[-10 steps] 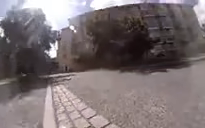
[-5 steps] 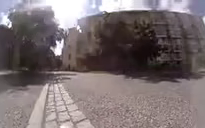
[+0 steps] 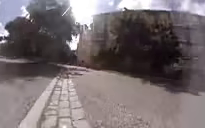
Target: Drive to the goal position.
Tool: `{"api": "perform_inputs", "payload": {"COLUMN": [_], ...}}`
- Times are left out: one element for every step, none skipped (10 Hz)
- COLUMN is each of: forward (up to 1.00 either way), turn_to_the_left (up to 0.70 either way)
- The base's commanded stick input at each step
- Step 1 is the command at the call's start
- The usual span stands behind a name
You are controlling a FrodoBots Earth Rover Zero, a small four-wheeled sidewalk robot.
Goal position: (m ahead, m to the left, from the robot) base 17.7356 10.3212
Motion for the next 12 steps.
{"api": "perform_inputs", "payload": {"forward": [0.85, 0.85, 0.85, 0.85, 0.85, 0.85, 0.85, 0.85, 0.85, 0.85, 0.85, 0.85], "turn_to_the_left": [0.34, 0.34, 0.34, 0.34, 0.34, 0.34, 0.34, 0.34, 0.34, 0.34, 0.34, 0.34]}}
